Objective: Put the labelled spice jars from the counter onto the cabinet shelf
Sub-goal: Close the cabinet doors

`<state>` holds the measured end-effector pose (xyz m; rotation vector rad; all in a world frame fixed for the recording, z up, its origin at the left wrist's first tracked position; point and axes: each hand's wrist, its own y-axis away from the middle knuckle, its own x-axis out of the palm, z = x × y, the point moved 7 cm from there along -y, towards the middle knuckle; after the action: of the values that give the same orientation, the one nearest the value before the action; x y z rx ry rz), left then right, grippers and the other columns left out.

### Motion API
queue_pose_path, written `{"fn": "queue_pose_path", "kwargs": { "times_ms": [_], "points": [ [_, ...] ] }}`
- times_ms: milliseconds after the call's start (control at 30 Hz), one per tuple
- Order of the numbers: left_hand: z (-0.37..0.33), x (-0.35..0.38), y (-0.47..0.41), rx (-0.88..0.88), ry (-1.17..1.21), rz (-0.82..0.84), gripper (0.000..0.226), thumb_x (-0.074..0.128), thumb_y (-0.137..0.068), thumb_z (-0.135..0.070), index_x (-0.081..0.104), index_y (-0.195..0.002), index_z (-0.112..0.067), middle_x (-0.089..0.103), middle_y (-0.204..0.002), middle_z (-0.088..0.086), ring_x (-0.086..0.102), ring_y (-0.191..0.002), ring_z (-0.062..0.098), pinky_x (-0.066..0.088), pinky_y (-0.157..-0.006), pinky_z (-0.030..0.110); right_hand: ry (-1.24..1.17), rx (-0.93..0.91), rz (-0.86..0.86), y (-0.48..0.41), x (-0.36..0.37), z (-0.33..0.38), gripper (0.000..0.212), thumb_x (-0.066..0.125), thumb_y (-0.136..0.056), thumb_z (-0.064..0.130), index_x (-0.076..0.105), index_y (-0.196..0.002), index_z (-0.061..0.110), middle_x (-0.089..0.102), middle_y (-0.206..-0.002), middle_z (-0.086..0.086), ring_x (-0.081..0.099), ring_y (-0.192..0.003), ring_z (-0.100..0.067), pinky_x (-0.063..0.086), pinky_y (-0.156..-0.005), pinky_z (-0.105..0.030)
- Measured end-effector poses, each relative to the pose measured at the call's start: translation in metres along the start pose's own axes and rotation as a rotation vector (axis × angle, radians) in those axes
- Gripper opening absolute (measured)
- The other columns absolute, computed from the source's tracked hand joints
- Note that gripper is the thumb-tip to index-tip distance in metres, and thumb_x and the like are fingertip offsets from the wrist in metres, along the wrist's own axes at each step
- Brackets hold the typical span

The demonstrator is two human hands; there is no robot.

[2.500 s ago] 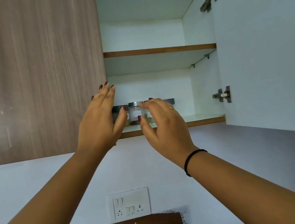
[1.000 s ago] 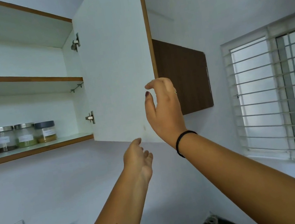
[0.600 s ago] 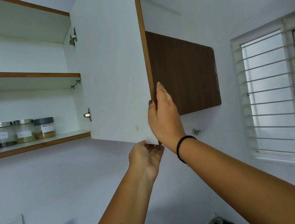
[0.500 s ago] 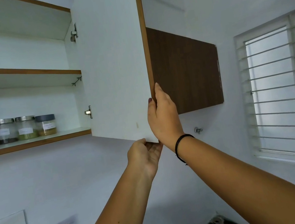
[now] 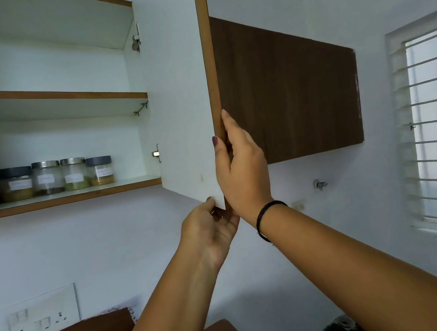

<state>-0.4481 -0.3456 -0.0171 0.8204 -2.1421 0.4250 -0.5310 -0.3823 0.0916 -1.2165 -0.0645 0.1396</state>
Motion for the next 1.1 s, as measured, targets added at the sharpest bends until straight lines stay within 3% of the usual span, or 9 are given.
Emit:
{"fn": "queue_pose_path", "kwargs": {
  "times_ms": [167,300,433,567,733,800,867,967,1100],
  "points": [
    [-0.016,-0.014,0.012,-0.015,0.022,0.033,0.029,0.042,-0.105,-0.013,0.056,-0.126,0.002,0.068,-0.117,0.021,0.071,-0.092,0.028,0.059,-0.077,0.038,0.011,-0.145,0.0,0.007,0.016,0.018,0.052,0.047,-0.102,0.03,0.034,-0.151,0.018,0.061,-0.133,0.0,0.062,-0.114,-0.015,0.058,-0.09,-0.032],
    [-0.032,-0.025,0.019,0.005,0.005,0.03,0.027,0.042,-0.105,-0.012,0.06,-0.116,0.004,0.073,-0.096,0.019,0.073,-0.079,0.025,0.063,-0.07,0.035,-0.071,-0.199,0.026,0.011,0.036,0.03,0.054,0.045,-0.103,0.028,0.028,-0.153,0.017,0.056,-0.141,-0.001,0.059,-0.12,-0.014,0.049,-0.097,-0.018],
    [-0.047,-0.037,0.023,0.06,-0.031,0.053,0.028,0.041,-0.104,-0.007,0.062,-0.088,0.001,0.07,-0.073,0.012,0.071,-0.065,0.019,0.062,-0.071,0.03,-0.17,-0.224,0.052,0.015,0.054,0.042,0.055,0.043,-0.104,0.024,0.022,-0.154,0.018,0.044,-0.152,0.0,0.048,-0.133,-0.012,0.034,-0.102,-0.006],
    [-0.062,-0.05,0.025,0.102,-0.049,0.059,0.023,0.042,-0.1,-0.004,0.063,-0.097,0.003,0.067,-0.092,0.014,0.067,-0.078,0.02,0.058,-0.08,0.03,-0.204,-0.269,0.06,0.019,0.069,0.057,0.056,0.043,-0.104,0.022,0.019,-0.155,0.018,0.037,-0.156,0.001,0.043,-0.138,-0.012,0.036,-0.106,-0.014],
    [-0.08,-0.067,0.033,0.058,0.021,0.07,0.051,0.058,-0.094,-0.044,0.072,-0.1,0.005,0.069,-0.109,0.014,0.064,-0.105,0.023,0.043,-0.108,0.031,-0.268,-0.322,0.076,0.025,0.09,0.075,0.056,0.043,-0.103,0.015,0.021,-0.154,0.015,0.033,-0.158,-0.001,0.038,-0.142,-0.015,0.048,-0.106,-0.037],
    [-0.088,-0.074,0.036,0.101,-0.015,0.111,0.053,0.067,-0.085,-0.047,0.073,-0.109,0.0,0.066,-0.124,0.013,0.059,-0.12,0.021,0.036,-0.115,0.033,-0.279,-0.34,0.082,0.026,0.099,0.082,0.056,0.043,-0.102,0.014,0.021,-0.154,0.015,0.031,-0.159,-0.001,0.036,-0.143,-0.015,0.049,-0.104,-0.04],
    [-0.097,-0.084,0.038,0.191,-0.063,0.109,0.057,0.07,-0.081,-0.041,0.066,-0.126,-0.007,0.064,-0.13,0.013,0.059,-0.121,0.02,0.041,-0.111,0.033,-0.297,-0.341,0.096,0.028,0.11,0.09,0.056,0.043,-0.102,0.013,0.022,-0.154,0.016,0.029,-0.159,-0.001,0.033,-0.145,-0.015,0.048,-0.104,-0.042],
    [-0.11,-0.099,0.041,0.266,-0.096,0.068,0.051,0.067,-0.081,-0.034,0.064,-0.125,-0.008,0.064,-0.117,0.011,0.059,-0.106,0.018,0.054,-0.087,0.024,-0.307,-0.358,0.116,0.031,0.125,0.103,0.055,0.043,-0.101,0.012,0.026,-0.153,0.011,0.029,-0.159,-0.002,0.03,-0.146,-0.015,0.046,-0.107,-0.04],
    [-0.127,-0.115,0.044,0.301,-0.201,0.039,0.049,0.062,-0.085,-0.038,0.066,-0.121,-0.005,0.069,-0.114,0.014,0.063,-0.106,0.021,0.052,-0.09,0.03,-0.285,-0.375,0.125,0.034,0.144,0.116,0.055,0.043,-0.101,0.012,0.026,-0.153,0.009,0.027,-0.16,-0.003,0.027,-0.147,-0.016,0.04,-0.112,-0.034]
  ]
}}
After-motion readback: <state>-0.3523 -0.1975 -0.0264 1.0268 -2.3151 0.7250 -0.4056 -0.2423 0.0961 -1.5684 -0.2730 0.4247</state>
